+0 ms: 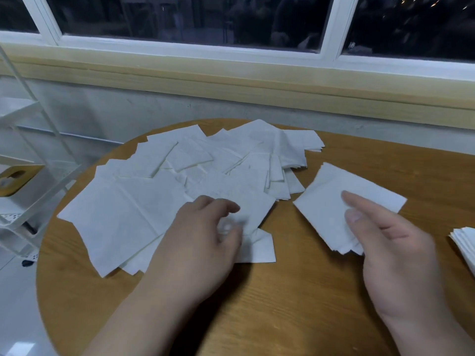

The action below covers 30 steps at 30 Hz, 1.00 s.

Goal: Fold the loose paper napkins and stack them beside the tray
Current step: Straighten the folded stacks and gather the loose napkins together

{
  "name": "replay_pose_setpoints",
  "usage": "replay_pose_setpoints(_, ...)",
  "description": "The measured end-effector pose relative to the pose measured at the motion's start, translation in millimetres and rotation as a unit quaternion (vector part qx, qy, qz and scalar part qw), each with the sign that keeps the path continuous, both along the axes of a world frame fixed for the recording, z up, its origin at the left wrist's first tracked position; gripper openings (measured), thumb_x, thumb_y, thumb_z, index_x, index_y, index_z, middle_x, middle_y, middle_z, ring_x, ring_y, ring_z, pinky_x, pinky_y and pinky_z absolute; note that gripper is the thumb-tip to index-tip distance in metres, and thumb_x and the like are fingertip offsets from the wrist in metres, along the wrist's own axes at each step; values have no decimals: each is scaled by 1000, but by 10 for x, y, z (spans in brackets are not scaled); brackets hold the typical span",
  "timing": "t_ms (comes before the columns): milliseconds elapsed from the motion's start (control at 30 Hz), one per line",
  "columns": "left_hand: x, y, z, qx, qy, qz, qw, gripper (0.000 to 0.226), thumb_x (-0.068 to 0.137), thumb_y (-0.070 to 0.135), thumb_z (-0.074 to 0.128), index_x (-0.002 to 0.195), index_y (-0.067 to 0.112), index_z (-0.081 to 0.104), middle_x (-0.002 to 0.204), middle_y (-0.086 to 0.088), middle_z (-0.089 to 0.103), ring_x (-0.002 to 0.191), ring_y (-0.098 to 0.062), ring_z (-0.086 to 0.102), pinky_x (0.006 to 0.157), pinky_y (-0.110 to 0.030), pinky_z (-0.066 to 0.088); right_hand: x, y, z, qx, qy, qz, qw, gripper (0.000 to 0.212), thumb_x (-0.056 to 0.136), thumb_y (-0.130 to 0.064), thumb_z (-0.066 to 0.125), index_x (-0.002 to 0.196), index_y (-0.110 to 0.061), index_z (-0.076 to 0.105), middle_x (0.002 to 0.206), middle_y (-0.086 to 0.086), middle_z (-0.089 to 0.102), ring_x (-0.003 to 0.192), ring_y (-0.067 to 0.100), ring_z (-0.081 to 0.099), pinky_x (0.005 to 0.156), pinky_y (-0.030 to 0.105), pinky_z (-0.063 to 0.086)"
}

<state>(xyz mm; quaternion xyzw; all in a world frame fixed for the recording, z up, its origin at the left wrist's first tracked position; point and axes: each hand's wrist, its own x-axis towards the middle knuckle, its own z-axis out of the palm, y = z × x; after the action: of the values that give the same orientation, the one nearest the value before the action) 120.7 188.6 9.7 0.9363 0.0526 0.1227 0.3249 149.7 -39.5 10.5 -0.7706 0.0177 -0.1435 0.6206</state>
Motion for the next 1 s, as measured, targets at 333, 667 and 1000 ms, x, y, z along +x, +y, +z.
replay_pose_setpoints(333,495,-486,-34,249,75,53,964,41,88,62,51,109,28,59,102,5,47,107,-22,46,76,-34,30,9,-2,-100,-71,21,11,997,31,91,-31,63,120,-36,70,106,-16,69,95,-7,62,71,3,43)
replay_pose_setpoints(667,621,-492,-87,275,75,72,956,19,93,31,48,93,22,65,87,5,43,88,-21,42,71,-33,29,19,-3,-115,-75,3,32,997,32,92,-28,63,123,-34,69,110,-24,61,104,-24,49,79,-5,36)
replay_pose_setpoints(1000,724,-602,-163,303,52,94,947,31,98,45,41,101,20,59,90,2,43,88,-22,43,72,-35,29,42,-17,-132,-89,-1,34,995,33,92,-28,63,125,-33,69,115,-23,61,105,-19,53,82,-4,35)
